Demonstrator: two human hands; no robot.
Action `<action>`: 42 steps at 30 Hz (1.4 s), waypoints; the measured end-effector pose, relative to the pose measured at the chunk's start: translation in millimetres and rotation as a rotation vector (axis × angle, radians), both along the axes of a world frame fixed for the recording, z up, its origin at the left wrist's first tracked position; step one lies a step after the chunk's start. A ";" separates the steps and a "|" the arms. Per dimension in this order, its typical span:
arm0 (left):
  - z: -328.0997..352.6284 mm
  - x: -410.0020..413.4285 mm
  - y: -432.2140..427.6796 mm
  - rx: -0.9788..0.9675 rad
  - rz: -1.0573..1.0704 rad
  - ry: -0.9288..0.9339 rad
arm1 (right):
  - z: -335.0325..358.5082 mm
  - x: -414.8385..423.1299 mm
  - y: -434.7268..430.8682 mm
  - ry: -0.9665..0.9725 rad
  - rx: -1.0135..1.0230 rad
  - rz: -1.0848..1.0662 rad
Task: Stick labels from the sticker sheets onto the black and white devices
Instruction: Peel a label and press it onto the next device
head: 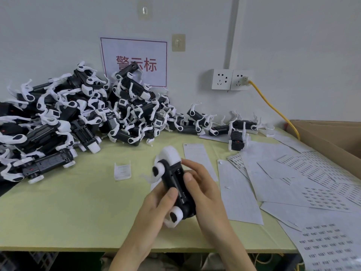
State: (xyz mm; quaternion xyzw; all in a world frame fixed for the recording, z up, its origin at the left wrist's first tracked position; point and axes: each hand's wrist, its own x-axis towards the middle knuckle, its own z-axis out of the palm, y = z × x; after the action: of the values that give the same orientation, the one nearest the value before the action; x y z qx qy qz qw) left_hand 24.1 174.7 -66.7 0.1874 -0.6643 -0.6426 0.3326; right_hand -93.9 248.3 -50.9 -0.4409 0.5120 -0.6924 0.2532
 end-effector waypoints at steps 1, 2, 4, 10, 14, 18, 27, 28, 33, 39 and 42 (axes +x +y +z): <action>0.1 0.5 0.6 0.021 -0.020 -0.014 | 0.4 2.1 -1.0 0.019 -0.004 0.005; 0.2 0.6 1.3 0.049 -0.029 -0.024 | 0.6 3.9 -1.6 0.046 -0.001 -0.005; 0.2 1.2 2.0 0.120 -0.023 -0.002 | 1.8 6.6 -2.4 0.109 -0.002 -0.040; 7.1 0.2 2.3 0.372 0.218 0.282 | -1.4 16.1 -9.4 -0.002 -0.151 -0.268; 9.1 5.2 -4.4 0.504 0.306 0.463 | -5.3 5.6 -14.5 -0.017 -0.004 -0.344; 8.6 15.1 -8.7 0.521 0.164 0.600 | -10.8 3.0 -23.4 0.431 0.314 -0.191; 5.4 18.1 -5.7 0.495 0.175 0.582 | -23.8 -0.2 -28.3 0.861 0.597 -0.147; 5.9 17.6 -5.0 0.500 0.195 0.567 | -23.7 -3.5 -24.7 0.813 0.567 -0.172; 4.1 15.4 -7.1 0.583 0.192 0.482 | -16.8 -12.7 -10.1 0.480 0.327 -0.243; 5.1 13.5 -1.0 0.462 0.154 0.328 | -13.9 -8.3 2.7 0.332 0.164 -0.107; 2.5 16.2 0.4 0.362 0.092 0.281 | -12.9 -8.3 3.8 0.276 0.158 -0.052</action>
State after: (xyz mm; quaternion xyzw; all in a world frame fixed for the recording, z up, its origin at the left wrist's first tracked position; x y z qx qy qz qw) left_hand 40.3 175.1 -64.2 0.1829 -0.4760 -0.7553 0.4116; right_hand -102.1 252.1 -63.9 -0.4973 0.6058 -0.5892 0.1964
